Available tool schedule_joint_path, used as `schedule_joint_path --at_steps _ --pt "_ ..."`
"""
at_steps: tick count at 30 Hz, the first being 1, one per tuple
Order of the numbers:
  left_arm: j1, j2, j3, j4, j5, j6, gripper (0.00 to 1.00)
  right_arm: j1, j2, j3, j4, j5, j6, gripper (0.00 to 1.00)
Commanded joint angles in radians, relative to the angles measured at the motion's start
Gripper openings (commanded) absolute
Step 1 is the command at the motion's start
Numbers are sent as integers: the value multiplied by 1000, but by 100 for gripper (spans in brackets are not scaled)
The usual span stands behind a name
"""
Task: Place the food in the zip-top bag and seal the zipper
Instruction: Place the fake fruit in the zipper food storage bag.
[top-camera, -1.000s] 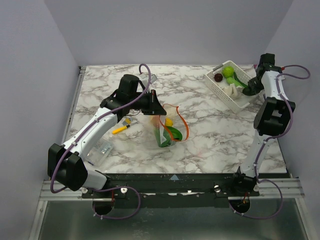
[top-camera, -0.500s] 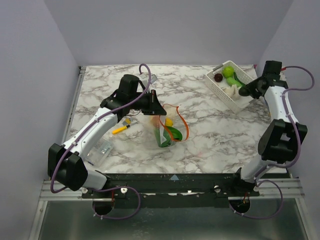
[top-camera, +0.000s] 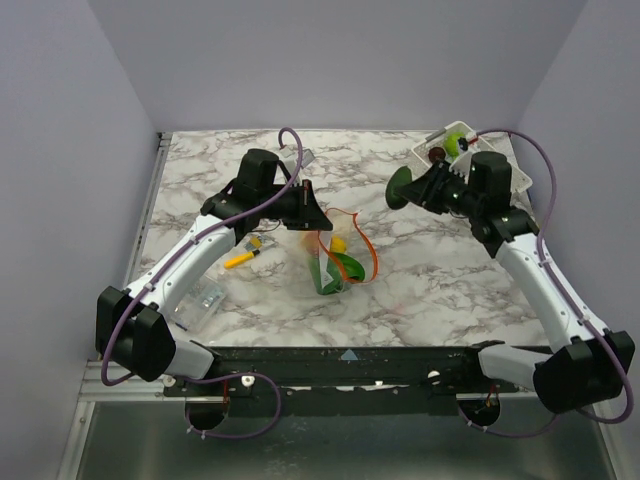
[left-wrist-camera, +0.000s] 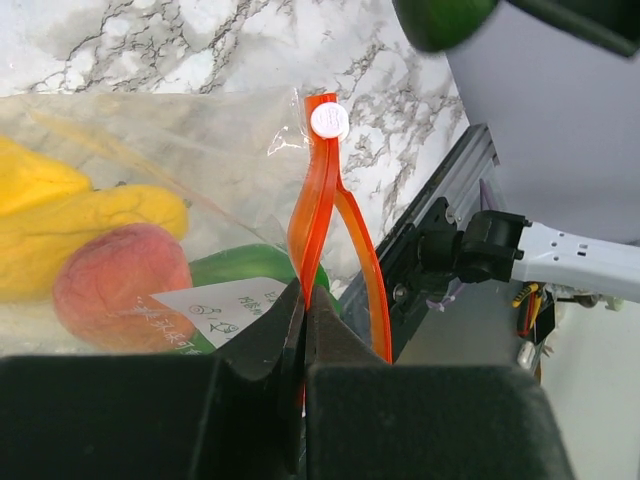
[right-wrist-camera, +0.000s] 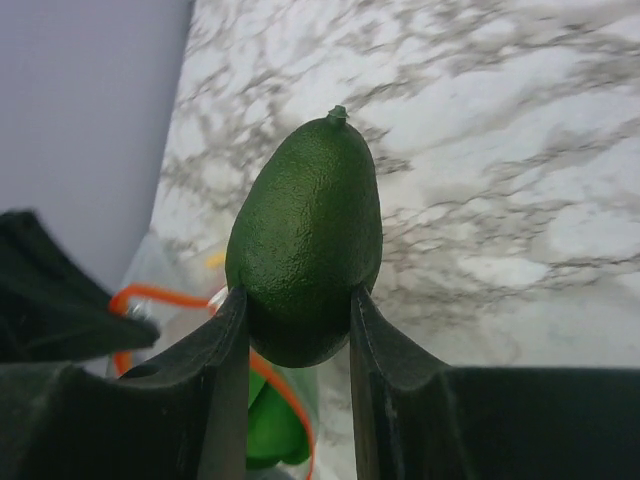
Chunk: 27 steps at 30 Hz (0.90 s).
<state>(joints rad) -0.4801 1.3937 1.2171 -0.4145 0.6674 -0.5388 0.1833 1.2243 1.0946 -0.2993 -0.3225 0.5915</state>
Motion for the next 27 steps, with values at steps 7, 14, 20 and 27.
schedule_joint_path --at_steps 7,14,20,27 --pt "-1 12 38 -14 -24 34 0 110 -176 -40 -109 -437 -61 0" --pt "-2 7 39 -14 -25 39 0 179 -153 -29 -172 -554 -56 0" --pt "-2 4 39 -15 -25 40 0 325 -52 4 -211 -467 -68 0" --pt "-5 -10 37 -13 -26 42 0 351 53 36 -267 -303 -98 1"
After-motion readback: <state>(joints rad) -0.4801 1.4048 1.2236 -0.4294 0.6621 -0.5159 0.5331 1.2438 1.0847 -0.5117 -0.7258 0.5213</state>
